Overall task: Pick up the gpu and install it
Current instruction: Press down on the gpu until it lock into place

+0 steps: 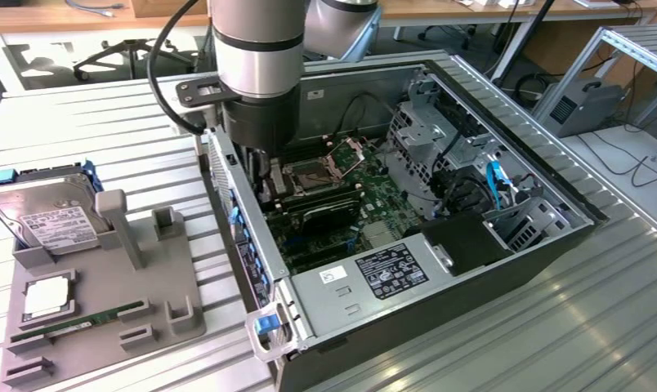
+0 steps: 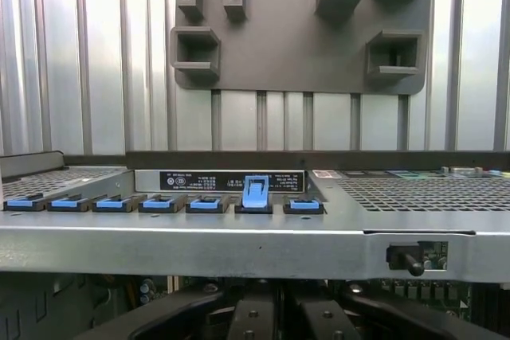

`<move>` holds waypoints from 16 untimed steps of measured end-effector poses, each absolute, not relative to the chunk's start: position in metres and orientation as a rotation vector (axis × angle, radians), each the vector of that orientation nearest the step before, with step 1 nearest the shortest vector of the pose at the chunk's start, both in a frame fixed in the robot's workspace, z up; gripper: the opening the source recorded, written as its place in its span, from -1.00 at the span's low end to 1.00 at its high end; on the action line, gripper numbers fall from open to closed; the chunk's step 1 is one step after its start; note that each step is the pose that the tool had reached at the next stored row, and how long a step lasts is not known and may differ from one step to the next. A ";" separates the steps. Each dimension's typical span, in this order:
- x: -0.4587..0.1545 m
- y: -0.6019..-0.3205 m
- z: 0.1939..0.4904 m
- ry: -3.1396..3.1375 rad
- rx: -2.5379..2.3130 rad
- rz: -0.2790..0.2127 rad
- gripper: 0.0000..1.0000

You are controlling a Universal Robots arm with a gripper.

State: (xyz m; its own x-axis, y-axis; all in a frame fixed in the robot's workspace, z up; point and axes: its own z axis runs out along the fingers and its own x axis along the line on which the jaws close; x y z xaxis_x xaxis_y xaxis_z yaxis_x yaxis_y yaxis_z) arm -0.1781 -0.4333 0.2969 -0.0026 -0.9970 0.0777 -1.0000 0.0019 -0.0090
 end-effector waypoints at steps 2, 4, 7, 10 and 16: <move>-0.175 -0.433 0.296 -2.188 2.183 0.095 -0.79; -0.170 -0.433 0.296 -2.187 2.183 0.094 -0.79; -0.162 -0.433 0.294 -2.187 2.182 0.092 -0.79; -0.159 -0.433 0.290 -2.186 2.181 0.090 -0.79; -0.158 -0.426 0.281 -2.185 2.182 0.090 -0.79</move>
State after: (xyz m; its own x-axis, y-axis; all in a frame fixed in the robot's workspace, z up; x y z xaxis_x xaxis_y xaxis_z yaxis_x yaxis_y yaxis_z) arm -0.1585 -0.4257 0.2808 -0.0016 -0.9969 0.0783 -1.0000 0.0013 -0.0041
